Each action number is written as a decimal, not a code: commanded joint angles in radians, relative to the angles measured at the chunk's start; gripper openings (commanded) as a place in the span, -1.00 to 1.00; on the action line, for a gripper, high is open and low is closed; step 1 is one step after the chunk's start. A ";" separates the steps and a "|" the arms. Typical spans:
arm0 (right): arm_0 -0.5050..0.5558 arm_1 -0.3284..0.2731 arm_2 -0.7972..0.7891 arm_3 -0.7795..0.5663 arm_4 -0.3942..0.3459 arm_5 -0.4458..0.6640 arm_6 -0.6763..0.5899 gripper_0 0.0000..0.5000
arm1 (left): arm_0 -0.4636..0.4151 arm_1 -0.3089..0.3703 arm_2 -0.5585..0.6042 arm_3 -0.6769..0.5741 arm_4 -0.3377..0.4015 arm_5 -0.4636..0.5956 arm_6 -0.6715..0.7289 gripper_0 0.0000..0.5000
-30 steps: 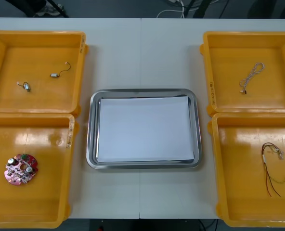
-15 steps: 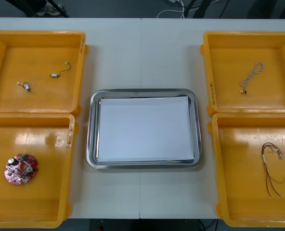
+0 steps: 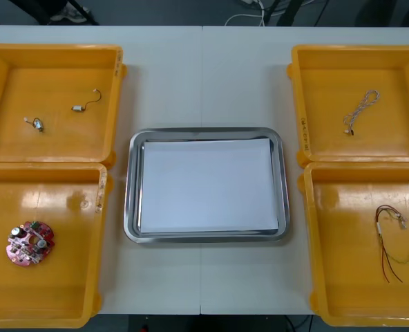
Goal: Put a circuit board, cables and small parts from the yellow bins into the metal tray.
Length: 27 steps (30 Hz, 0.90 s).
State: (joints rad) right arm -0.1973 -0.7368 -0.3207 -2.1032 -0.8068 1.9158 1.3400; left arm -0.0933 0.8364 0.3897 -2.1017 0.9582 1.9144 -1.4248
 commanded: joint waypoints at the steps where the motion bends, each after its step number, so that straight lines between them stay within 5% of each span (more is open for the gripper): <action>1: 0.062 0.005 -0.028 -0.063 0.001 -0.006 -0.051 1.00 | 0.014 0.066 -0.014 -0.006 0.017 0.005 -0.161 1.00; 9: 0.176 0.005 -0.028 -0.133 -0.003 -0.058 -0.051 1.00 | 0.040 0.082 -0.017 -0.006 0.037 0.000 -0.287 1.00; 27: 0.318 0.086 0.011 -0.139 0.037 -0.247 -0.015 1.00 | 0.112 0.112 -0.121 -0.004 0.042 -0.227 -0.468 1.00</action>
State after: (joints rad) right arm 0.0716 -0.6552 -0.3198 -2.2138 -0.7926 1.7121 1.3401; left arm -0.0153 0.9011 0.2710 -2.1006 0.9903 1.7018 -1.7838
